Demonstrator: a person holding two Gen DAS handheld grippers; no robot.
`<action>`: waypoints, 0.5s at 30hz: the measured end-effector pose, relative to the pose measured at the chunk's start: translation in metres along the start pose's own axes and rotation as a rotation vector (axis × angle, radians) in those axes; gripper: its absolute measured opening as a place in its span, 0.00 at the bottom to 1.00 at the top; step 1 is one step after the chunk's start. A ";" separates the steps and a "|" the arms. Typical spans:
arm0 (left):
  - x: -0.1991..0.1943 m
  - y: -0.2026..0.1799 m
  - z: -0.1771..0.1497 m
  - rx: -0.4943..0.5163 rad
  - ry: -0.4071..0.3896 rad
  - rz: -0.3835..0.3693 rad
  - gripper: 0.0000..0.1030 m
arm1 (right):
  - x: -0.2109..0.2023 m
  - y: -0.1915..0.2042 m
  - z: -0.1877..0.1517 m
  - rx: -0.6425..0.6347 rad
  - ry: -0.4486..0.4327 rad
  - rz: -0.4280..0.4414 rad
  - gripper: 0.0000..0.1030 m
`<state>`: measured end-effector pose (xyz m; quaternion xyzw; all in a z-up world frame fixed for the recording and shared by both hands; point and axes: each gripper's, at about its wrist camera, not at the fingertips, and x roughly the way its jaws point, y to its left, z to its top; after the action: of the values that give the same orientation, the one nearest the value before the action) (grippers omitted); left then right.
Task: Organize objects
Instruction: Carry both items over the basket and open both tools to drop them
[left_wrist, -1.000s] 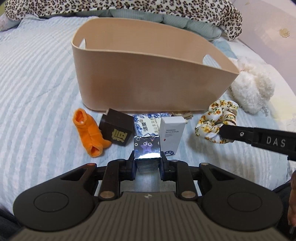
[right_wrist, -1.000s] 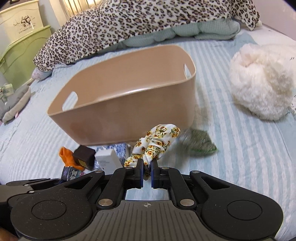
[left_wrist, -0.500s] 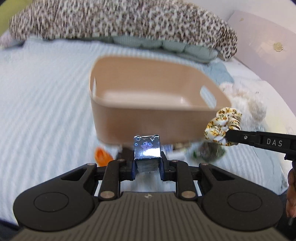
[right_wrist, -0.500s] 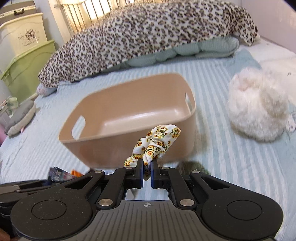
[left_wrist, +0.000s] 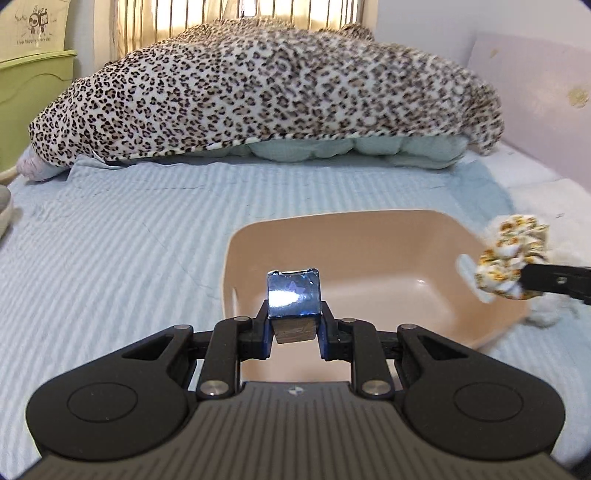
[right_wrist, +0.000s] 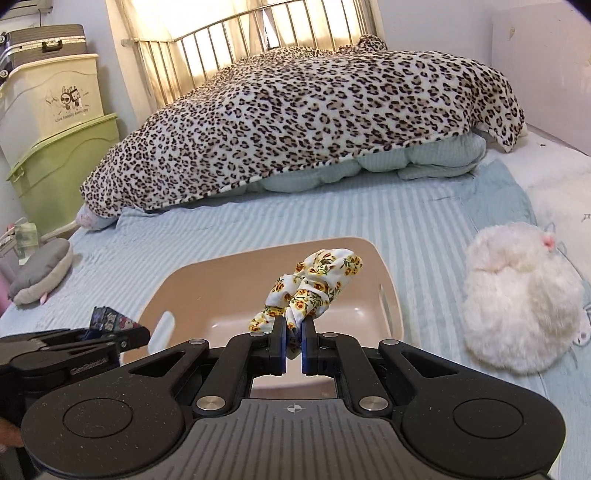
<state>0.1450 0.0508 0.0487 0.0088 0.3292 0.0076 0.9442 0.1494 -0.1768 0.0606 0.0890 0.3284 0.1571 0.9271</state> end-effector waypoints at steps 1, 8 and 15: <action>0.010 0.000 0.003 -0.003 0.016 0.007 0.24 | 0.005 0.000 0.001 -0.007 0.006 -0.007 0.07; 0.060 -0.012 0.002 0.051 0.100 0.061 0.24 | 0.053 -0.003 -0.004 -0.028 0.107 -0.053 0.07; 0.077 -0.018 -0.007 0.060 0.174 0.060 0.30 | 0.058 -0.004 -0.013 -0.035 0.152 -0.067 0.41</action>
<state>0.2013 0.0345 -0.0049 0.0463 0.4097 0.0267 0.9107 0.1849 -0.1589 0.0158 0.0494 0.3979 0.1379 0.9056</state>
